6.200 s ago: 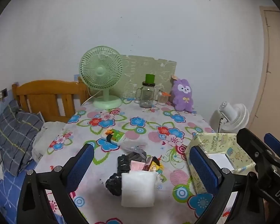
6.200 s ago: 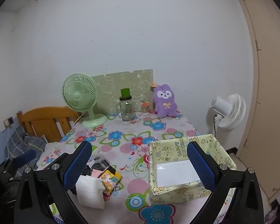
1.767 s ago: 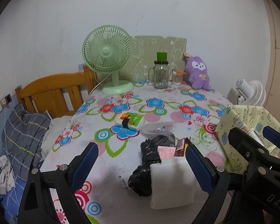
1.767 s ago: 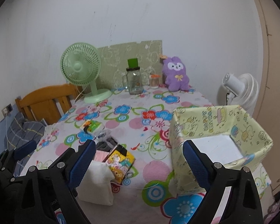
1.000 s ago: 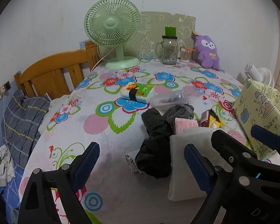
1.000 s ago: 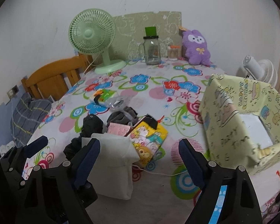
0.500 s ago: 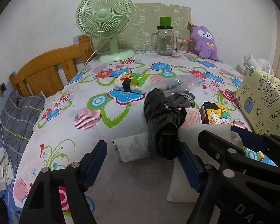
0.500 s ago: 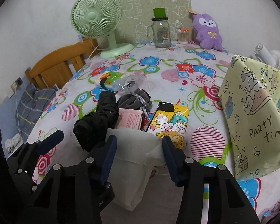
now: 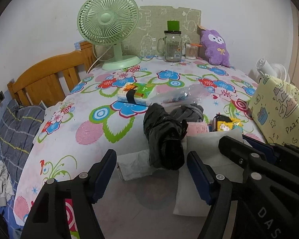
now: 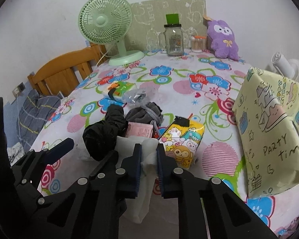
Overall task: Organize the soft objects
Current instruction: 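Grasp the white towel with the right tool while the left tool grasps the black cloth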
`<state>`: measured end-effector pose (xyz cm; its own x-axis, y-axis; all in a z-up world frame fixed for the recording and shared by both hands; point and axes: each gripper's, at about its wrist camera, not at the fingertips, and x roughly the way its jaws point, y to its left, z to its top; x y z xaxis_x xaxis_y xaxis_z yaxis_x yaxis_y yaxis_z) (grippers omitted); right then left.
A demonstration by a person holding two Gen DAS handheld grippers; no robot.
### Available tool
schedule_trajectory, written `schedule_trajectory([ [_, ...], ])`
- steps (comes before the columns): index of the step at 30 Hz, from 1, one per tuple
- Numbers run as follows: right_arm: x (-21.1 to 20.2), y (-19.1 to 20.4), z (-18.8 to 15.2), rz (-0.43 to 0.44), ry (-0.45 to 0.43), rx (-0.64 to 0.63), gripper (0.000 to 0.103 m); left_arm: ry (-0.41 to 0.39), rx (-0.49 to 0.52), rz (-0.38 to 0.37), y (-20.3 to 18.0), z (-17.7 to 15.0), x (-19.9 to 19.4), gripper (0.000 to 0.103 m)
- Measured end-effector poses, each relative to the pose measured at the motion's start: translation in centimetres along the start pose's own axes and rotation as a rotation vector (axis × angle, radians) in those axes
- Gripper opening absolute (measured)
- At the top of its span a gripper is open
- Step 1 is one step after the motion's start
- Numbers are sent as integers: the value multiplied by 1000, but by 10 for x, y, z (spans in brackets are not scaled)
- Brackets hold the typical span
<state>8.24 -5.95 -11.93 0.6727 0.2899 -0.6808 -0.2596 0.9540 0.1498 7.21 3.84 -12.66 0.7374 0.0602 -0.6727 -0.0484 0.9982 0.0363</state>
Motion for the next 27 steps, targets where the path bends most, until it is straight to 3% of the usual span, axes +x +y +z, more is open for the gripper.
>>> schedule_trajectory([
  [7,-4,-4,13,-21,-37,4,16,-24,-55,11,8,12,6,75],
  [10,-1,-5,17,-29,-34,1,16,-16,-57,-23,8,14,10,62],
  [12,3,-5,18,-30,-26,0,16,-1,-54,-44,6,14,14,46],
  [15,9,-5,19,-30,-8,0,16,27,-58,-62,3,15,18,33],
  [18,12,-5,20,-33,-1,1,16,29,-60,-71,0,15,17,26],
  [27,8,-6,23,-33,-13,2,16,12,-38,-73,-7,18,5,20],
])
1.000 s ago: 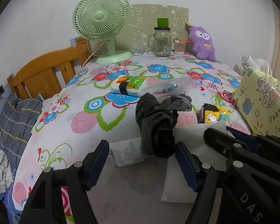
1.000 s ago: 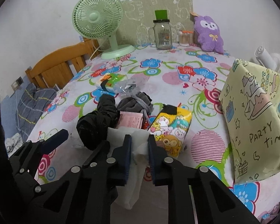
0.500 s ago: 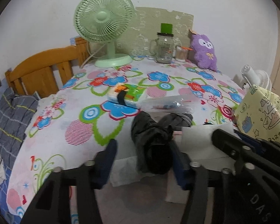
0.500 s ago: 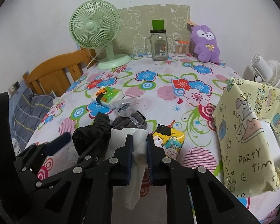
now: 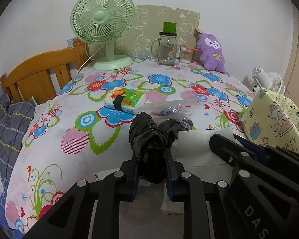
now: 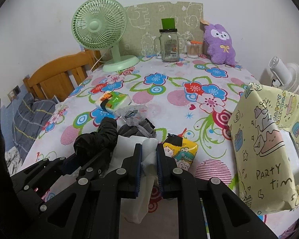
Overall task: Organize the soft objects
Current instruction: 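Grasp the white towel with the right tool while the left tool grasps the black cloth, then lift both held cloths and carry them toward the yellow-green paper box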
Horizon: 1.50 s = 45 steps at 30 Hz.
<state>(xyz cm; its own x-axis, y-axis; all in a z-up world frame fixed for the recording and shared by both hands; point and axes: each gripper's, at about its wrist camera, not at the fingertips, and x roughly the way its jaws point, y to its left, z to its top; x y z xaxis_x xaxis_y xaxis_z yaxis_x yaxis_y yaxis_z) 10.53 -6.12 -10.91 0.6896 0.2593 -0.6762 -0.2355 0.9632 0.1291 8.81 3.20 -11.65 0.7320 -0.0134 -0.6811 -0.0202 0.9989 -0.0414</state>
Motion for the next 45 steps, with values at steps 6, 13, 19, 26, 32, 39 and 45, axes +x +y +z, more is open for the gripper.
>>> schedule_trajectory([
  [6,-14,-3,1,9,-20,0,16,-22,3,4,-5,4,-13,20],
  [13,-33,-6,5,5,-50,1,16,-50,12,6,-13,9,-30,20],
  [19,-51,-8,10,4,-79,-4,16,-80,13,8,-19,16,-46,20],
  [26,-73,-9,20,2,-109,-12,16,-109,13,2,-25,26,-64,20],
  [32,-91,-10,31,8,-141,-16,16,-142,19,-1,-30,37,-78,20],
  [39,-104,-14,42,8,-164,-19,16,-166,21,-1,-37,47,-89,20],
  [45,-113,-21,49,7,-182,-18,16,-183,23,-1,-44,55,-94,20],
])
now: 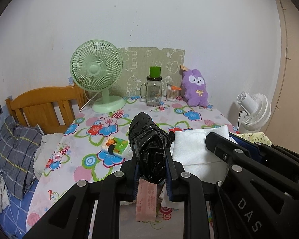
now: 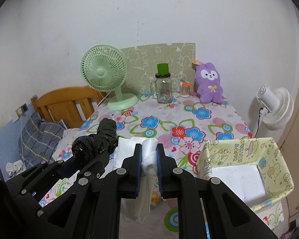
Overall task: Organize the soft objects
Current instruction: 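Lift both held cloths and carry them toward the yellow-green paper box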
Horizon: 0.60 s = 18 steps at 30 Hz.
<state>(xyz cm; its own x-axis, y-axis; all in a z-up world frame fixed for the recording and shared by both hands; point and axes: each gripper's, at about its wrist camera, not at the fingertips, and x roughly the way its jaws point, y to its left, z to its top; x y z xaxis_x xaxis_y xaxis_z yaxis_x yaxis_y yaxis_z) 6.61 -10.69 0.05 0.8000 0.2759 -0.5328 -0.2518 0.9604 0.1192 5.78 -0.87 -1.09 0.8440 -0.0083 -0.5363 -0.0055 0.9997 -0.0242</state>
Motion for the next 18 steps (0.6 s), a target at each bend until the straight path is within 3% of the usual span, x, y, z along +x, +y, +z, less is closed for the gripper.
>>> schedule_trajectory([
  [18,-15,-50,14,-37,-37,17,16,-26,18,-36,-51,16,5,20],
])
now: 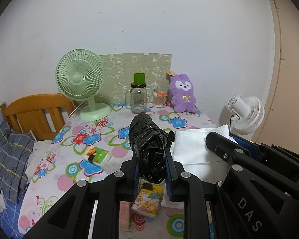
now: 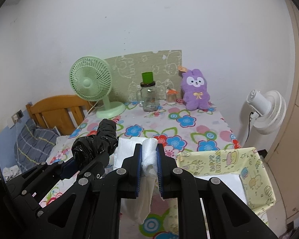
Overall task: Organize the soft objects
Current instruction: 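Lift both held cloths and carry them toward the yellow-green paper box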
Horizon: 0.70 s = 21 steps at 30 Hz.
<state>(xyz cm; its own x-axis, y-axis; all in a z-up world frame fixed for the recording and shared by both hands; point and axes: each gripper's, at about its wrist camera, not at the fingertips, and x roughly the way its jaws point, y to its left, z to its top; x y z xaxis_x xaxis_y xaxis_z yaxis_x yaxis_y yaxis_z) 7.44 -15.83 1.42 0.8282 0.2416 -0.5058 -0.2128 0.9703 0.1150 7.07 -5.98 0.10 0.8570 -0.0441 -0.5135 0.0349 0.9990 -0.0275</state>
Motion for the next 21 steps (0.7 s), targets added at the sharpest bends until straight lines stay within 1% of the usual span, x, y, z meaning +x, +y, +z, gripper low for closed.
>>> schedule_trajectory([
  [12,-1,-41,5,-33,-15,20,16,-7,12,-34,-37,7,14,20],
  [21,-3,-70,6,-76,-24,45,16,-1,33,-78,-63,11,24,20],
])
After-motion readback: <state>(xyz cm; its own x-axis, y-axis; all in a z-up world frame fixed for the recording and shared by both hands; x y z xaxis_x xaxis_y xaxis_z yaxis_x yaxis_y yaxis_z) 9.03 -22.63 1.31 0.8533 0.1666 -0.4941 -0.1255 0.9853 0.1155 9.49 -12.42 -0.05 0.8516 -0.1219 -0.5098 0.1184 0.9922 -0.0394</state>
